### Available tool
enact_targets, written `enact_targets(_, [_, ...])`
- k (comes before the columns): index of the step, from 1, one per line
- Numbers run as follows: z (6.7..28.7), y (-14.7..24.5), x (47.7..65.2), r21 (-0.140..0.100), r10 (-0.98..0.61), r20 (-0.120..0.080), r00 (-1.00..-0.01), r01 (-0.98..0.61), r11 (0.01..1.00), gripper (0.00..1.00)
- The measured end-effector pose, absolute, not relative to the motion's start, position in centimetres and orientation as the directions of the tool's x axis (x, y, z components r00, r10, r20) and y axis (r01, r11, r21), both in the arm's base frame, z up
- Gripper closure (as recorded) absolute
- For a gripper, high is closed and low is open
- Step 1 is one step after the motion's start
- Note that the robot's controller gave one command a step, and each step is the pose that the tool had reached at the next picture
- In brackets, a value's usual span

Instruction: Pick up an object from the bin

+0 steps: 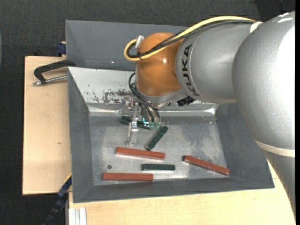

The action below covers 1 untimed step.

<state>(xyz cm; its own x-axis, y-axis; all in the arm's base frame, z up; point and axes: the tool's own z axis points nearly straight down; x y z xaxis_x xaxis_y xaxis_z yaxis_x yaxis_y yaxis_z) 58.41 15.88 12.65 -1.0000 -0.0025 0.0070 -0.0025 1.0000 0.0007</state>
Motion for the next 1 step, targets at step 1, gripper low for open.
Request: enact_targets(1, [13.13, 15.83, 58.63, 0.002, -0.001, -0.001, -1.0, -0.001, 1.0, 0.0])
